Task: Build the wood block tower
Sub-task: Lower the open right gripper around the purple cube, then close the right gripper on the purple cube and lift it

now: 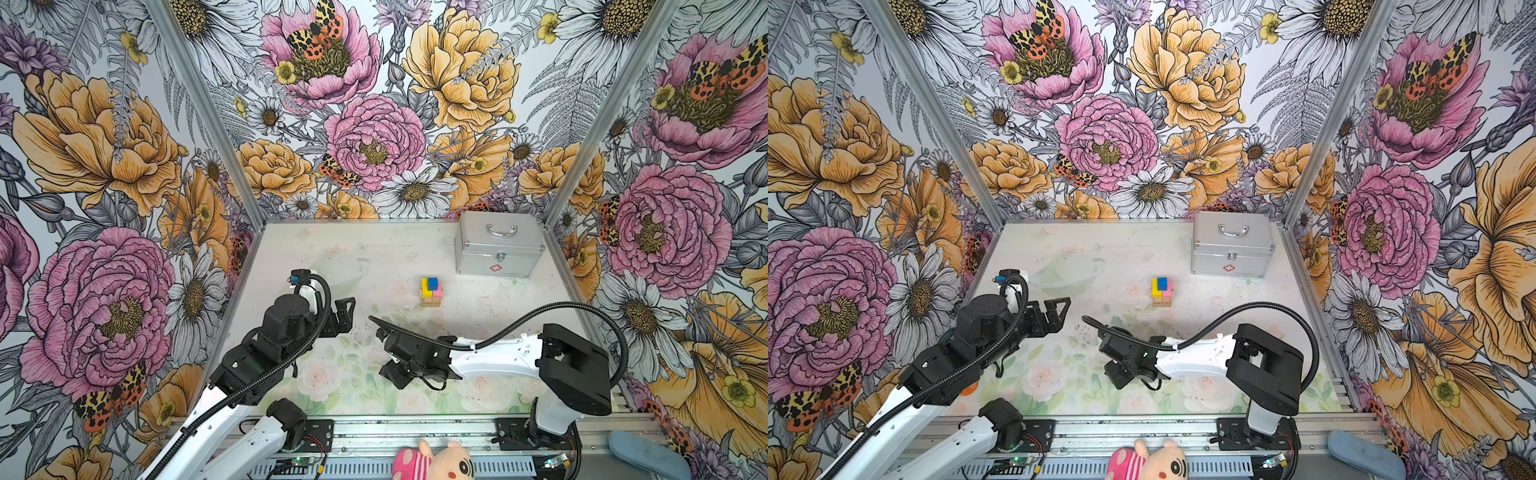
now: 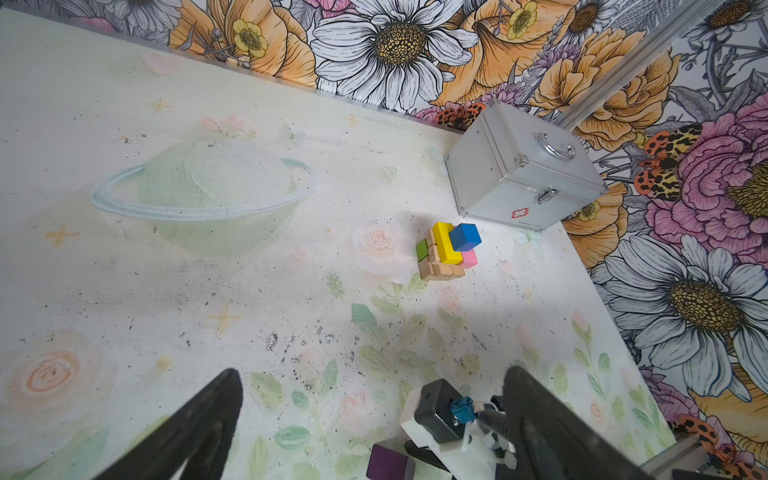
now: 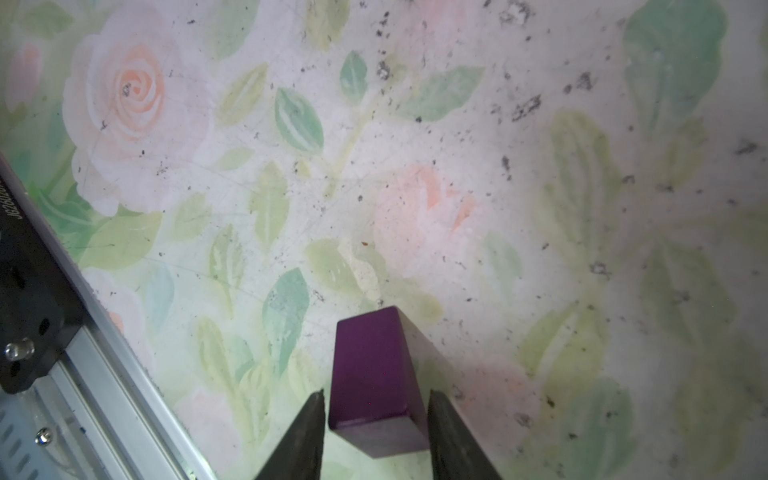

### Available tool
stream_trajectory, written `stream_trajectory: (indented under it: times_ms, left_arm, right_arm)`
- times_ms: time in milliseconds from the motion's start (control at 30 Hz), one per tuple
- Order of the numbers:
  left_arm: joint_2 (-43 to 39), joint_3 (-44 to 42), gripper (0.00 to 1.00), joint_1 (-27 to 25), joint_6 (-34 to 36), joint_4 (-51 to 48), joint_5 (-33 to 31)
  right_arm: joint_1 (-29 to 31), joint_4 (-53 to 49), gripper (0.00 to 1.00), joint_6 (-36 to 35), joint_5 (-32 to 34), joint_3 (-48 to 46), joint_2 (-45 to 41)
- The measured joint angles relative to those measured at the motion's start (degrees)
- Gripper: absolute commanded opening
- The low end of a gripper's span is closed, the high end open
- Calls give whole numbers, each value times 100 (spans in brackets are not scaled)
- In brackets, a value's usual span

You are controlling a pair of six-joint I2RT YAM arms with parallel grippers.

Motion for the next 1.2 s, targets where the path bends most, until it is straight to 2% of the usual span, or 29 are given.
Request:
stream_trajectory:
  times_ms: [667,1200]
  left_arm:
    - [-33,-37,99,0,0,-11,4]
    - [-33,-37,99,0,-2,-11,4]
  right_arm:
    - [26,7,38,0,13,37,136]
    - [26,-122,38,0,455,81,136]
